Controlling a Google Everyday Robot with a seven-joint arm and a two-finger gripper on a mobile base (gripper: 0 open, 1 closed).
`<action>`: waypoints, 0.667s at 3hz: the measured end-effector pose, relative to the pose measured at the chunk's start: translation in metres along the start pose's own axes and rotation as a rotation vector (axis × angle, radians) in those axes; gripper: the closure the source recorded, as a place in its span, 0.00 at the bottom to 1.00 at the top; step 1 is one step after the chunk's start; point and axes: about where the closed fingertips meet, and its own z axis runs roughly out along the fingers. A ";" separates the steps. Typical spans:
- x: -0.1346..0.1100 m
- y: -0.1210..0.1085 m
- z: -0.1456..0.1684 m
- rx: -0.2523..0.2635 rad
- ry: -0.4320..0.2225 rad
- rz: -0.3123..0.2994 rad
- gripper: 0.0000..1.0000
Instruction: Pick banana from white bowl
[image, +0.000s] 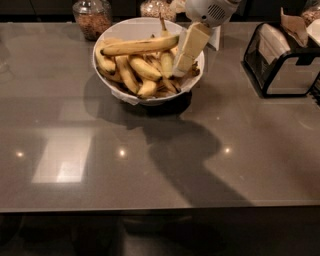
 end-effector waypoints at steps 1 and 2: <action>0.000 0.000 0.000 0.000 0.000 0.000 0.00; -0.004 -0.008 0.008 0.008 -0.019 -0.016 0.00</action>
Offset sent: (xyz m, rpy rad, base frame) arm 0.0184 0.0121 0.0002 0.0312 -0.0375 0.0264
